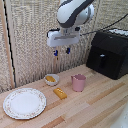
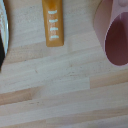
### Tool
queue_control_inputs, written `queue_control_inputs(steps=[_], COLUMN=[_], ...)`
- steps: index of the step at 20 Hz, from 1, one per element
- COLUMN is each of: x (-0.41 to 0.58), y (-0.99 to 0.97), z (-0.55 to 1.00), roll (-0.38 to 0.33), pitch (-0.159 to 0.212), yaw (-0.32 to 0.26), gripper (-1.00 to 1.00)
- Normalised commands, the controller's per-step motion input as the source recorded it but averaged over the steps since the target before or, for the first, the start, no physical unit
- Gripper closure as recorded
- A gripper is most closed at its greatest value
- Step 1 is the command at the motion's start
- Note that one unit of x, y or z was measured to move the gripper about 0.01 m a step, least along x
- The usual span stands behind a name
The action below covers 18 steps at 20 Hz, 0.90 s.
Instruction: Kindly move the gripper close to the hot dog bowl. Grip the bowl lightly with the gripper, taking care not to crush the hot dogs. Elevate the bowl a little, ensuring it remains flat to stop hot dogs from tumbling. Transport the gripper and bowl to the white plate, then lower it down cautiously. Relinquish the gripper, letting the bowl rest on the plate.
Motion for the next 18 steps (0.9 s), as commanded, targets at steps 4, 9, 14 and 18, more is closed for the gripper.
queue_control_inputs(steps=[4, 9, 14, 18], x=[0.524, 0.563, 0.384, 0.239], y=[-0.45, -0.47, -0.31, -0.03], z=[-0.19, -0.16, -0.21, -0.32], roll=[0.067, 0.071, 0.028, 0.0], pitch=[0.057, 0.041, 0.067, 0.102], yaw=[-0.138, -0.122, -0.074, -0.046], gripper=[-1.0, -1.0, -1.0, -1.0])
